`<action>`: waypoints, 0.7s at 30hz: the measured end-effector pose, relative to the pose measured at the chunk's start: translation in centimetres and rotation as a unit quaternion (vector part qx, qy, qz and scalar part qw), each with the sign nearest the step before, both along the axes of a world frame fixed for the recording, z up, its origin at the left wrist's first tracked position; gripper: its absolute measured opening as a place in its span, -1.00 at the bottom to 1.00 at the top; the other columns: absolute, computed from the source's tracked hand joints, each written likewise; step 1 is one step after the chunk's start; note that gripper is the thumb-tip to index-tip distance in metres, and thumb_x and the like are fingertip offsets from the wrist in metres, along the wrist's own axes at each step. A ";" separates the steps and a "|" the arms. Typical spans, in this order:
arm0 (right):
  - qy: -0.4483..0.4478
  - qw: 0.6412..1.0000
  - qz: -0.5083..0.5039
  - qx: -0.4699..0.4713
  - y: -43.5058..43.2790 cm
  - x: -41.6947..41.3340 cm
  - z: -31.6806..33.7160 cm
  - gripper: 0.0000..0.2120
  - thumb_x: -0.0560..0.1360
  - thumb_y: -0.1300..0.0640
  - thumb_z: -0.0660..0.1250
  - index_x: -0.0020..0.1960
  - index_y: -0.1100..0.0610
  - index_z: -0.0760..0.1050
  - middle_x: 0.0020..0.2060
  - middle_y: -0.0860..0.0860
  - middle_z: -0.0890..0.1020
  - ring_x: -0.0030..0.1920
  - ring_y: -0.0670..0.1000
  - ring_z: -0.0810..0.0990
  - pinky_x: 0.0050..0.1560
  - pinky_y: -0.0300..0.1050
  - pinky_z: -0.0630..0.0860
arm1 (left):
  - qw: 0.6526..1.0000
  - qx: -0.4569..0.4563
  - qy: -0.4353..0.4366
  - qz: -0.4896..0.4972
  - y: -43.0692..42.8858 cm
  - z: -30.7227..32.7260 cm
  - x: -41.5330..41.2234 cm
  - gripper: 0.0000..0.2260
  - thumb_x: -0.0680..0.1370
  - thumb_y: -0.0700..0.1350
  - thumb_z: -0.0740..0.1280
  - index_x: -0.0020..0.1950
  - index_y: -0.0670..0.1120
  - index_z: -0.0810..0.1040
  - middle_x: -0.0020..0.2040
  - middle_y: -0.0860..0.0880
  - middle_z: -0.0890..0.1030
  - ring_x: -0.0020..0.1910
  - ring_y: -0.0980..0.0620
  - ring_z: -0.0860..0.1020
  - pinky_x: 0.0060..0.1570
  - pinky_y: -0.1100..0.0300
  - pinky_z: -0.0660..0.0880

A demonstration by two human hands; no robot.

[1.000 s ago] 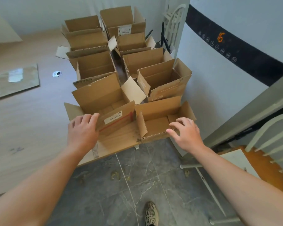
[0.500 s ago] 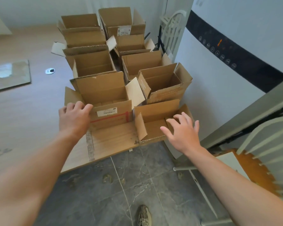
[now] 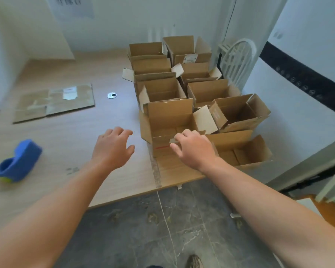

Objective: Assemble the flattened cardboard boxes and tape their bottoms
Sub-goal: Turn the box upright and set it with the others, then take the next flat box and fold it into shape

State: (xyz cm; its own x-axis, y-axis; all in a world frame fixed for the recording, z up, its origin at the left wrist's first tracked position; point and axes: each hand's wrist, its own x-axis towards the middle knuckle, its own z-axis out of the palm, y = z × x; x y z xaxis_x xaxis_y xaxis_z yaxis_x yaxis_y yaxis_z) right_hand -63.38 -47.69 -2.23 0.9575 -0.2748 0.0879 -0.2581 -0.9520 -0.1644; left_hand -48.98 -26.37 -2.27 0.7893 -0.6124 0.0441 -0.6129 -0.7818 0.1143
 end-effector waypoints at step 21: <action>0.101 0.988 0.101 -0.051 22.8 27.0 2.4 -0.58 0.63 -0.20 0.09 0.34 0.01 0.44 0.22 0.06 0.50 0.21 0.17 0.46 -0.03 0.00 0.29 | 0.985 0.018 0.075 0.152 26.3 4.5 17.6 -0.57 0.55 0.09 0.25 0.41 0.06 0.42 0.37 0.03 0.44 0.31 -0.05 0.43 0.21 0.02 0.44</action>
State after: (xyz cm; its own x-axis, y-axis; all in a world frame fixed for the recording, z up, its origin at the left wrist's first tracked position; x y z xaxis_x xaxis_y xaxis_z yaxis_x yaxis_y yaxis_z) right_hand -36.34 -24.92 0.15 0.9927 -0.0761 -0.0932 -0.0791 -0.9965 -0.0288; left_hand -31.38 -0.03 2.23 0.9327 -0.3454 -0.1041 -0.3279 -0.9320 0.1544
